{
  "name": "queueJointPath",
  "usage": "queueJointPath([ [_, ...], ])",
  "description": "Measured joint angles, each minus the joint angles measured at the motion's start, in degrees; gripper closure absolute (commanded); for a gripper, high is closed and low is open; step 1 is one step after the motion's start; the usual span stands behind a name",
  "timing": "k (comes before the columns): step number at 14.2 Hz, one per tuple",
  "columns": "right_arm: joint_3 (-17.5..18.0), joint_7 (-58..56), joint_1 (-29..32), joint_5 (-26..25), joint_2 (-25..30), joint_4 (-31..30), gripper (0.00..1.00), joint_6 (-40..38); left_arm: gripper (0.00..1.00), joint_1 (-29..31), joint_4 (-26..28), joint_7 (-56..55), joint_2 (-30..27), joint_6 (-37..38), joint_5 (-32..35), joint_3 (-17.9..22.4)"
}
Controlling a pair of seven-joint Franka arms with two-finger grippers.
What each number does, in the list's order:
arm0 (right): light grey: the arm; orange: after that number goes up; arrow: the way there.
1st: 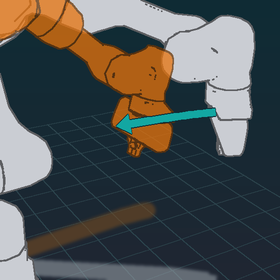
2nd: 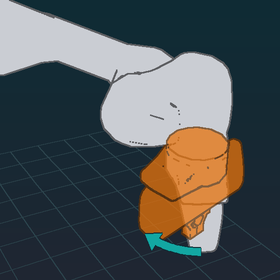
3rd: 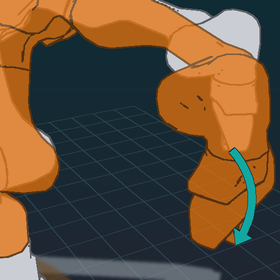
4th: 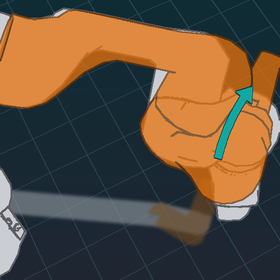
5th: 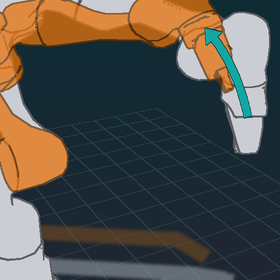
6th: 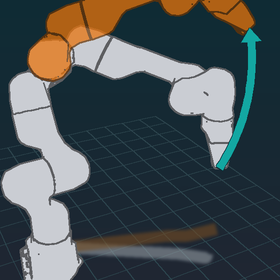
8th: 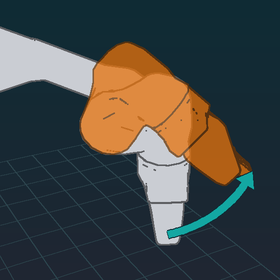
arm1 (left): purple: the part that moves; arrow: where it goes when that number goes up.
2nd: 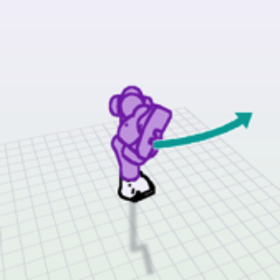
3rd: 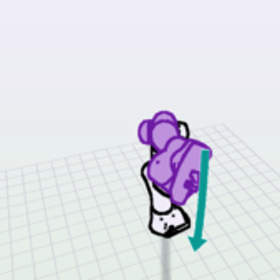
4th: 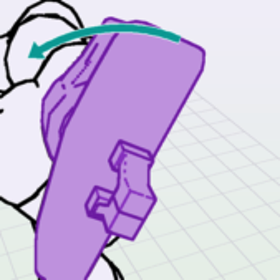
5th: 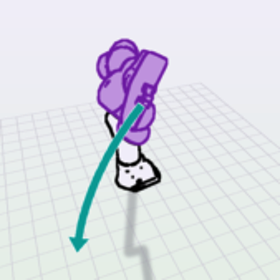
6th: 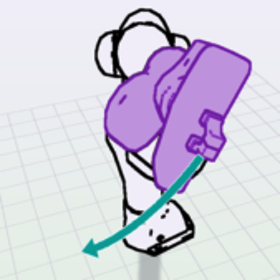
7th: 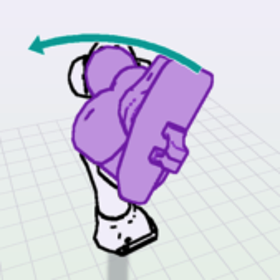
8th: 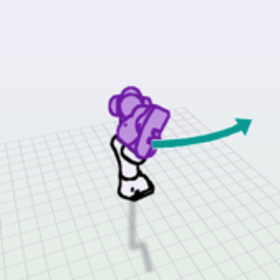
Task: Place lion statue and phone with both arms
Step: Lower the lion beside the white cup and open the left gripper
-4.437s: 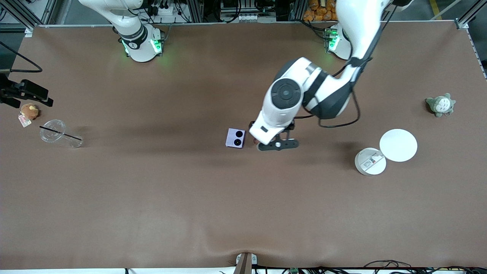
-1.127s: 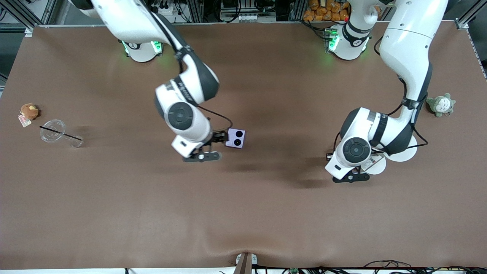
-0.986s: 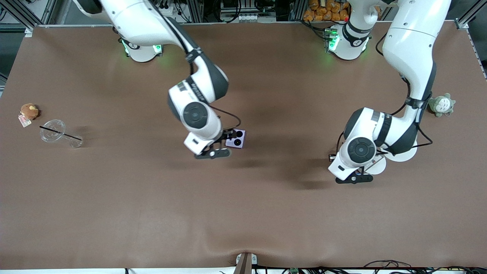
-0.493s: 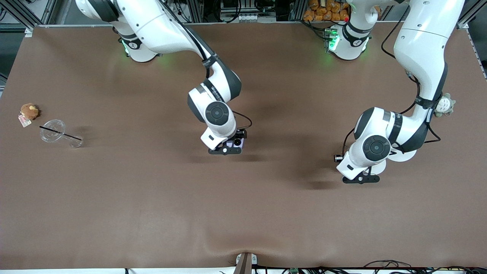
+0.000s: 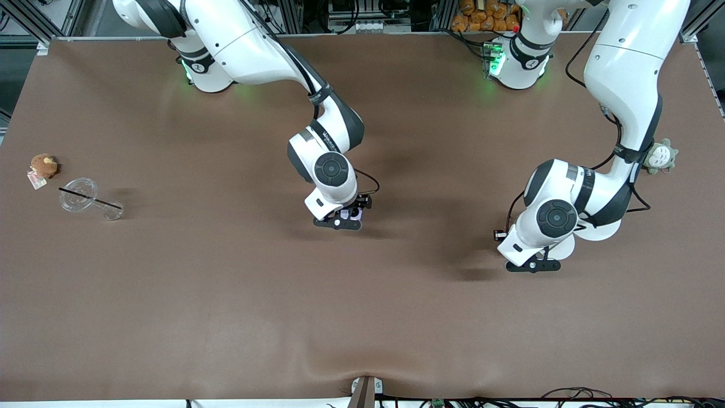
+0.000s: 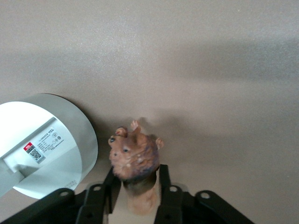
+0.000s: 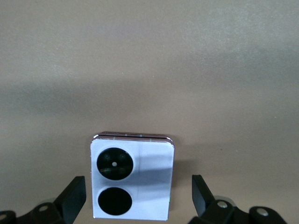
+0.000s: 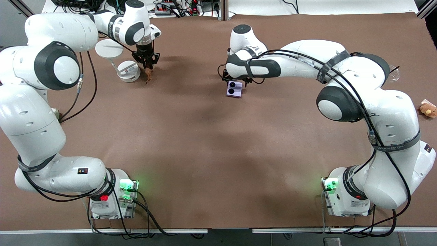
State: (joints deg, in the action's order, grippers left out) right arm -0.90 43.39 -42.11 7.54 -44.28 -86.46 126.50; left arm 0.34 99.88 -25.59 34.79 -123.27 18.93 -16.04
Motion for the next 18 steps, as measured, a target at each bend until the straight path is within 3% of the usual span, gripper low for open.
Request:
queueJointPath([
  [6, 0.0, 1.1, -0.2, 0.0, -1.2, 0.0, 0.00, 0.9, 0.00, 0.0, -0.9, 0.0, -1.6, 0.4, 0.0, -0.2],
  [12, 0.0, 1.7, -0.4, 0.0, -2.3, 0.0, 0.00, 2.5, 0.00, -0.1, -4.9, -0.3, -5.7, 10.5, -0.2, -2.3],
  [17, 0.0, 2.7, -0.9, 0.0, -3.0, 0.0, 0.00, 3.4, 0.00, -0.1, -6.8, -2.1, -7.9, 12.7, -2.5, -2.6],
  [18, 0.0, 3.0, -1.0, 0.0, -3.1, 0.0, 0.11, 3.7, 0.00, -0.1, -7.7, -2.1, -8.6, 13.8, -3.4, -2.7],
])
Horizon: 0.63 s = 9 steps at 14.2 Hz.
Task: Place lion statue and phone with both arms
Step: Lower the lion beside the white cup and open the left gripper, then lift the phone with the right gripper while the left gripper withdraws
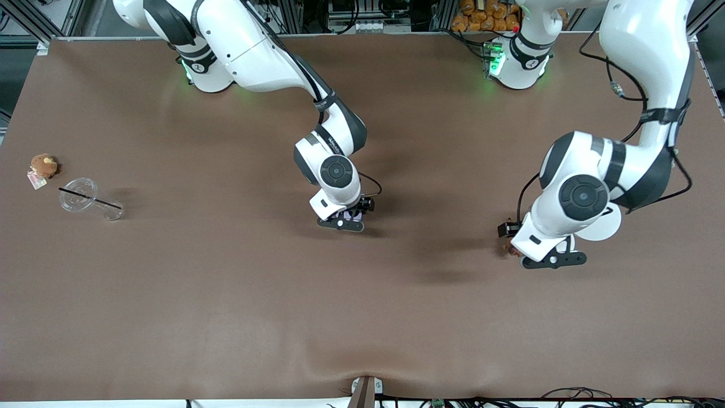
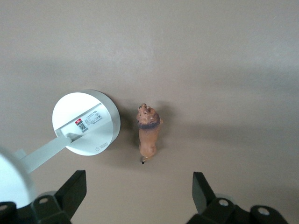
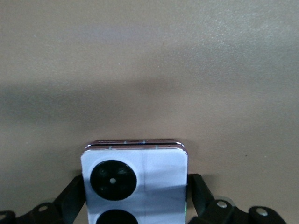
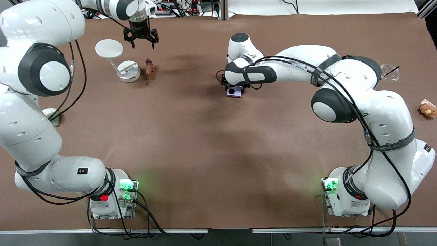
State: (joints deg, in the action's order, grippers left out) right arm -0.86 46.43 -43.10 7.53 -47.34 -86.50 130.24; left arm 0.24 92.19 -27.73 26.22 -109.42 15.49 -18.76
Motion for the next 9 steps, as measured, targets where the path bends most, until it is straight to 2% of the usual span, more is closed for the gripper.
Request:
queueJointPath([
  [1, 0.0, 0.1, -0.1, 0.0, -0.1, 0.0, 0.61, 0.4, 0.00, -0.1, -1.2, 0.0, -0.6, 1.4, -1.4, -0.2],
  [2, 0.0, 0.1, -0.2, -0.1, -0.1, 0.1, 0.87, 0.6, 0.00, -0.2, -2.7, 0.0, -1.0, 2.8, -2.7, -0.7],
  [3, 0.0, 0.2, -0.3, -0.2, 0.2, 0.3, 0.91, 0.3, 0.00, -0.5, -4.1, 0.0, -1.3, 4.1, -3.4, -1.3],
  [6, -0.2, 0.2, -0.3, -0.3, 0.1, 0.3, 0.91, 0.5, 0.00, -0.9, -7.2, -0.4, -2.2, 6.5, -3.7, -3.5],
  [9, -1.6, 0.2, -0.1, -0.4, 0.9, 1.0, 0.91, -1.4, 0.00, -0.8, -9.1, -0.4, -4.6, 8.8, -3.7, -4.0],
])
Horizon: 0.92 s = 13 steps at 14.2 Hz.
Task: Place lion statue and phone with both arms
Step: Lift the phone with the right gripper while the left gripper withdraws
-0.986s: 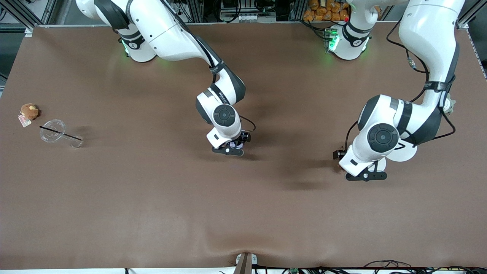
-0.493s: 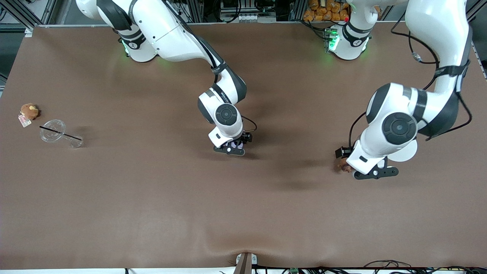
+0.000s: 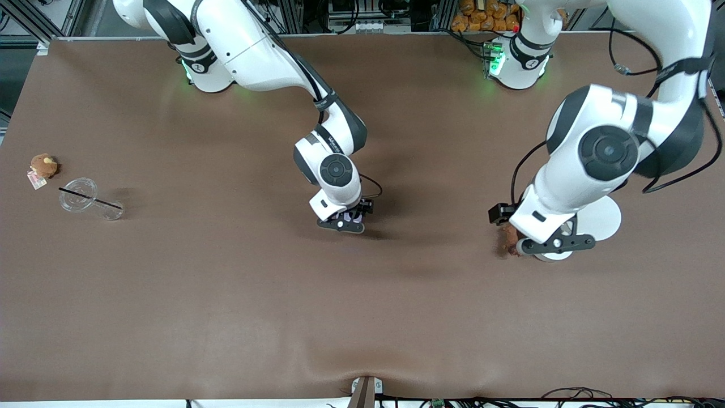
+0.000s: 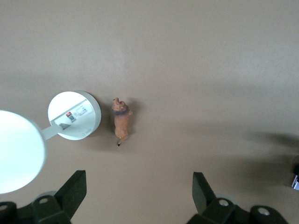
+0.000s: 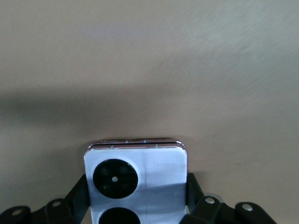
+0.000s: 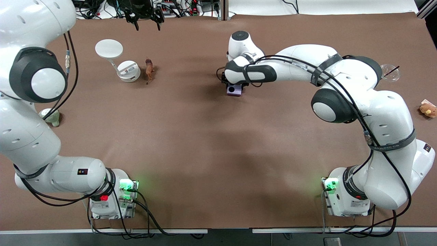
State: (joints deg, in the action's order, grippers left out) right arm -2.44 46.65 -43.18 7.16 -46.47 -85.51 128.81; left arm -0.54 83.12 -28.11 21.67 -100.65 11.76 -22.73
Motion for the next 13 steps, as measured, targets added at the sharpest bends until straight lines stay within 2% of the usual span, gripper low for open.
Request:
queueJointPath([
  [3, -5.1, -1.6, 0.3, -0.5, 5.0, 1.8, 0.90, -8.4, 0.00, 0.5, -1.9, 0.0, -3.4, 4.0, 0.0, 0.1],
  [6, -10.7, -13.5, 3.3, -0.5, 13.0, 2.0, 0.89, -18.1, 0.00, 2.2, -3.2, 0.0, -7.1, 6.0, 0.0, 0.4],
  [9, -11.7, -23.9, 12.0, -0.6, 16.6, 1.6, 0.89, -23.3, 0.00, 5.6, -3.5, 0.2, -11.0, 8.4, 0.0, 0.5],
  [13, -11.8, -37.3, 24.0, -0.6, 15.2, 0.0, 0.88, -22.4, 0.00, 9.9, -3.5, 1.3, -14.0, 11.0, -3.4, 0.6],
])
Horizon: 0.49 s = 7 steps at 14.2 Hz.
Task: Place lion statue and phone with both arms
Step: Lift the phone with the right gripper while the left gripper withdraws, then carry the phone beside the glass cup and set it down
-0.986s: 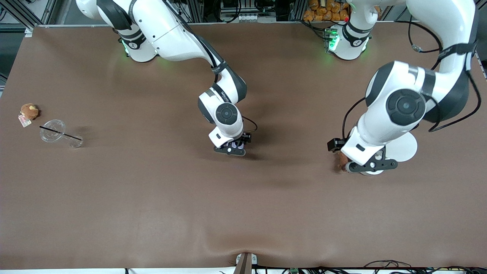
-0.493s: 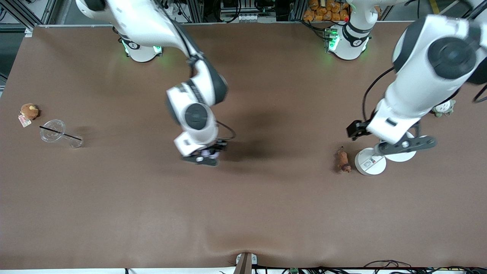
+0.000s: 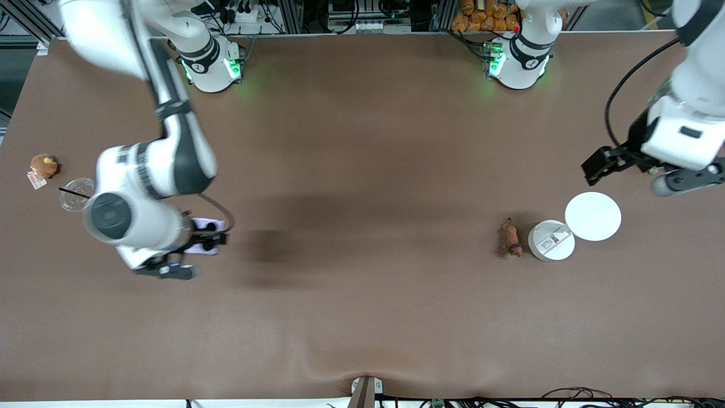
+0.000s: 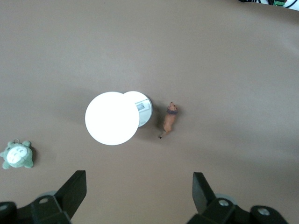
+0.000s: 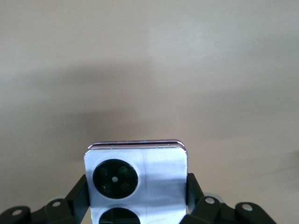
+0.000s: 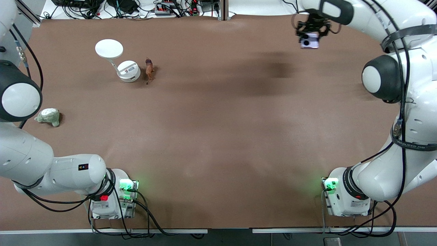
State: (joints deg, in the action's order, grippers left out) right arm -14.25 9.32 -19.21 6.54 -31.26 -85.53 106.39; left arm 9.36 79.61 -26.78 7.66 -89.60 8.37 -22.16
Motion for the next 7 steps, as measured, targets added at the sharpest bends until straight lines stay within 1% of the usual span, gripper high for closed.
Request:
queueJointPath([
  [2, 0.0, -7.3, 4.3, 0.0, -2.0, -0.4, 0.88, 2.1, 0.00, 2.0, 0.0, 1.9, -0.3, 0.6, -0.5, 0.1],
  [5, 0.0, -15.3, 9.5, 0.0, -6.0, -1.2, 0.86, 4.4, 0.00, 5.7, 0.0, 8.6, -0.3, 1.1, -1.7, 0.1],
  [7, 0.1, -21.3, 13.4, 0.0, -7.9, -3.4, 0.86, 6.7, 0.00, 6.7, 0.0, 10.3, -0.5, 1.1, -2.1, 0.2],
])
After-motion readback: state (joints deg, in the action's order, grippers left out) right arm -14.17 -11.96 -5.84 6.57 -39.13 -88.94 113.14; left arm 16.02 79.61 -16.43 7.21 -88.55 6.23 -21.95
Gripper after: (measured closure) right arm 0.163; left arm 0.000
